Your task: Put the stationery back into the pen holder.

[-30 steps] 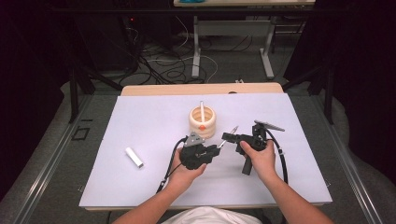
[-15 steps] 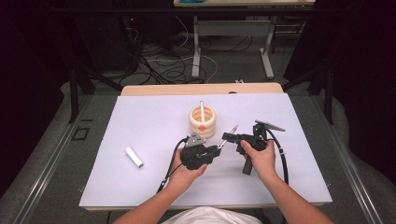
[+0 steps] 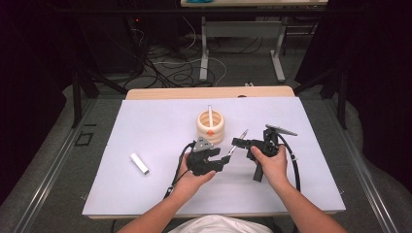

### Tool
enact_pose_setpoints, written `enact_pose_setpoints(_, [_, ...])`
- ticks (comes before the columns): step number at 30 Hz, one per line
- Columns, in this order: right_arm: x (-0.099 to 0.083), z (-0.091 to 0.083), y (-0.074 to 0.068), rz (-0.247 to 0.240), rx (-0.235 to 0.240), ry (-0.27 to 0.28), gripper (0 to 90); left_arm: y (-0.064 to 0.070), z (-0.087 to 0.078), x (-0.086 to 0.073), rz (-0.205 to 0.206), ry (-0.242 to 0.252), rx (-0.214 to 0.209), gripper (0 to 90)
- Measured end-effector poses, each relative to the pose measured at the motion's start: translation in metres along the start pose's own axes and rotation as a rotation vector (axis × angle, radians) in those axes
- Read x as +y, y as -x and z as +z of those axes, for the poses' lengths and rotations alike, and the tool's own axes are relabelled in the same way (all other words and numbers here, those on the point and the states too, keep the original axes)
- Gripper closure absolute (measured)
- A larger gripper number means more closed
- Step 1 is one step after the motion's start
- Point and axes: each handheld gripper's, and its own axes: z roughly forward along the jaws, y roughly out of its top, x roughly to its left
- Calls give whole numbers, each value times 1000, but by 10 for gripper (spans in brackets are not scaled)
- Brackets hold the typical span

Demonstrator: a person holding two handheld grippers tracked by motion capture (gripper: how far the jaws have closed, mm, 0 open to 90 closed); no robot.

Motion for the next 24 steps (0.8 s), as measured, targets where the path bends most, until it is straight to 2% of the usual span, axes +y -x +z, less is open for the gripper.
enact_pose_setpoints(5, [0,-1,0,-16,-11,13,794,-3,-1,2,6,4,15,397])
enact_pose_setpoints(9, [1,-2,0,-24,-15,-6,794,-5,-2,2,17,-11,36,372])
enact_pose_setpoints(11, [1,-2,1,-40,-18,-6,794,-6,-2,2,20,-32,40,362])
enact_pose_setpoints(14, [1,-3,0,-41,-26,9,794,-8,-5,4,26,-28,41,360])
enact_pose_setpoints(17, [1,-3,2,-54,-31,23,794,-12,-9,5,0,-20,25,360])
enact_pose_setpoints(20, [2,-5,3,-60,-30,20,794,-15,-12,5,10,-23,33,357])
enact_pose_setpoints(23, [2,-5,3,-59,-32,23,794,-18,-18,3,-27,-42,33,304])
enact_pose_setpoints(24, [3,-5,3,-62,-34,24,794,-19,-19,2,-32,-34,43,269])
